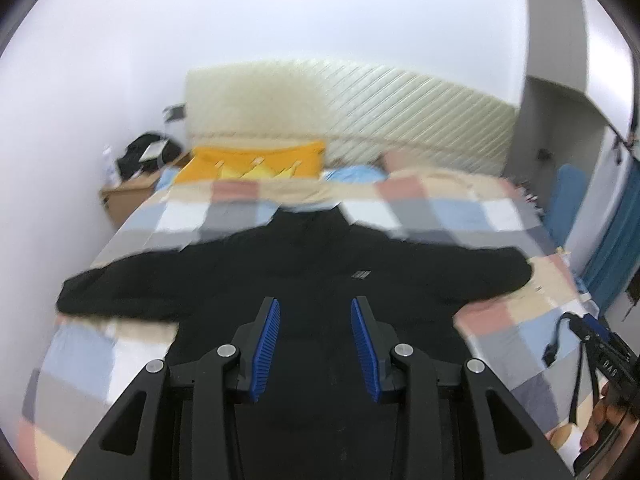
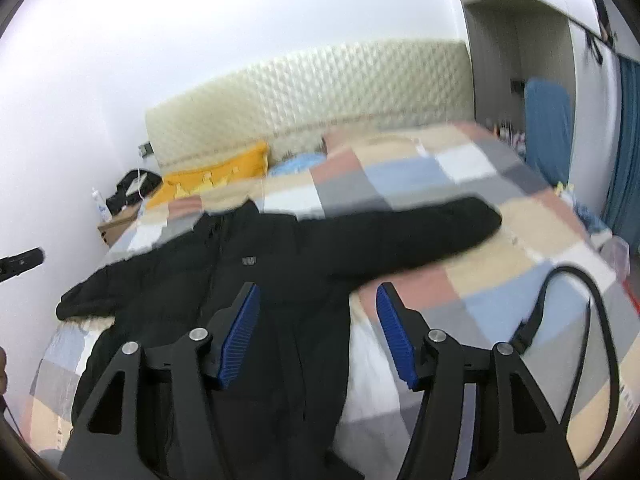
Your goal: Fold large clothes
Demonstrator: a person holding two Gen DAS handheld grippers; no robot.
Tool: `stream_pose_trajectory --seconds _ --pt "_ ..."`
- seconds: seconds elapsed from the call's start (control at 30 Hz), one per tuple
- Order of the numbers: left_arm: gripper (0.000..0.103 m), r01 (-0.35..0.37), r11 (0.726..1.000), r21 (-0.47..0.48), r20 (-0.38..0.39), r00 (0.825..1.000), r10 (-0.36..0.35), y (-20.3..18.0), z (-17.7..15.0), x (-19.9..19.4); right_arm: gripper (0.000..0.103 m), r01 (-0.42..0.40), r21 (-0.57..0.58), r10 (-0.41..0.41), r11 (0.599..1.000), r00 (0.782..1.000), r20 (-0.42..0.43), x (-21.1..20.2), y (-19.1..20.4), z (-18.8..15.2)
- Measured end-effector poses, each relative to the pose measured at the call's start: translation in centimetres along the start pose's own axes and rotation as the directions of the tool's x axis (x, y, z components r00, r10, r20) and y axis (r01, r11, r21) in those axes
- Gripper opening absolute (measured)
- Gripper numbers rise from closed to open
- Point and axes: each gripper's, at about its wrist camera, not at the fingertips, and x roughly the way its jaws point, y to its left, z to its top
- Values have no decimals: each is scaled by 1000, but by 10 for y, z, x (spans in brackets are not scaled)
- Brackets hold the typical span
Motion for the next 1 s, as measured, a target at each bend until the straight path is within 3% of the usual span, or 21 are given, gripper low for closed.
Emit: stream_pose_trajectory --seconds 0.2,0.5,0.8,1.0 --pt "37 65 998 7 98 993 -65 -20 -19 -1 63 -6 -83 14 997 994 106 -15 19 -3" --pt "37 11 997 80 138 990 -22 -32 -80 9 63 -50 -136 73 989 983 170 -9 39 -45" --pt "37 38 998 45 107 993 -43 -23 -103 32 63 -67 -138 82 988 991 105 11 44 -73" --pt "37 26 1000 2 101 995 -26 -10 -113 41 63 -47 -81 52 996 997 56 25 16 -60"
